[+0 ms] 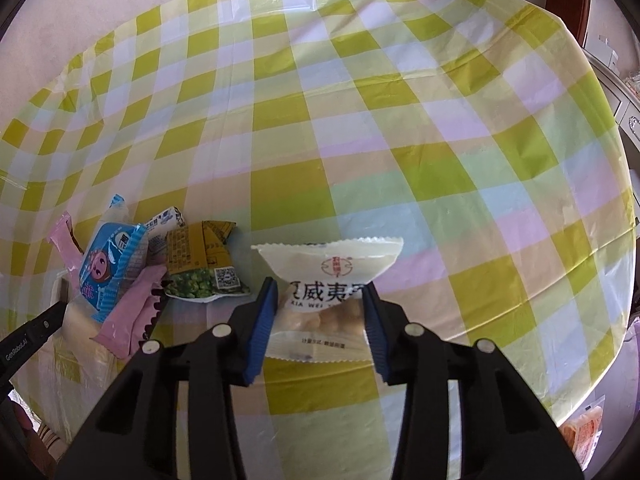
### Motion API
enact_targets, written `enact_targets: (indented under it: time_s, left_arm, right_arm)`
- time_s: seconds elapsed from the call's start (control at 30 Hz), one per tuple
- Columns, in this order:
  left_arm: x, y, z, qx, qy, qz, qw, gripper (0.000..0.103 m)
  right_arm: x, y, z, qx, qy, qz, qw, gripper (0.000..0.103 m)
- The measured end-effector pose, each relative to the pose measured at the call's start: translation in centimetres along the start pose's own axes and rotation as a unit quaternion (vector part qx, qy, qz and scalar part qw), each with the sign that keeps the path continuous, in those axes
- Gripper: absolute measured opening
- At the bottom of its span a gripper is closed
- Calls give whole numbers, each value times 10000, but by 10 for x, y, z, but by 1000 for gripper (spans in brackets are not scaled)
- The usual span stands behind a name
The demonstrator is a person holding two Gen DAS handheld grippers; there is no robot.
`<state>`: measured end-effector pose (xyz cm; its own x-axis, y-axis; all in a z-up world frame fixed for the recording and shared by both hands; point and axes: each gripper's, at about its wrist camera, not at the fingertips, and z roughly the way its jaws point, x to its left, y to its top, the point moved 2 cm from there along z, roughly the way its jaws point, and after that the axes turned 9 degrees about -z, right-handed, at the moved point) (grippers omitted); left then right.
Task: Organize snacks
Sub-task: 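Grasp the white nut packet with the right tool while the left tool grasps the pink stick packet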
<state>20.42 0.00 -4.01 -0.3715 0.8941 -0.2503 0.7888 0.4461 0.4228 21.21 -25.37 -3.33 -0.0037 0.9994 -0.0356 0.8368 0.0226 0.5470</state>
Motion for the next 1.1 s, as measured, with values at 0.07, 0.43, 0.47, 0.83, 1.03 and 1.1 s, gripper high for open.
enact_targets:
  time_s: [0.07, 0.43, 0.47, 0.83, 1.03, 1.1]
  left_arm:
    - [3, 1, -5, -63, -77, -78, 9999, 19]
    - [0, 4, -29, -483, -276, -135, 9984, 18]
    - [-2, 4, -32, -504, -300, -115, 9982, 18]
    - [-38, -15, -51, -456, -738, 305, 9958, 18]
    - [-71, -39, -59, -302, -1014, 708, 9919, 18]
    - [-82, -49, -61, -213, -1108, 847, 9900, 18]
  right_arm:
    - [0, 0, -3, -25, 1, -4, 10000, 39]
    - [-2, -6, -25, -169, 20, -29, 9999, 37]
    - [-3, -7, -27, -178, 15, -32, 9998, 37]
    - [-19, -22, -51, -236, -48, 71, 9997, 37]
    - [-37, -32, -65, -270, -105, 222, 9993, 37]
    - [-44, -36, -69, -272, -126, 261, 9992, 37]
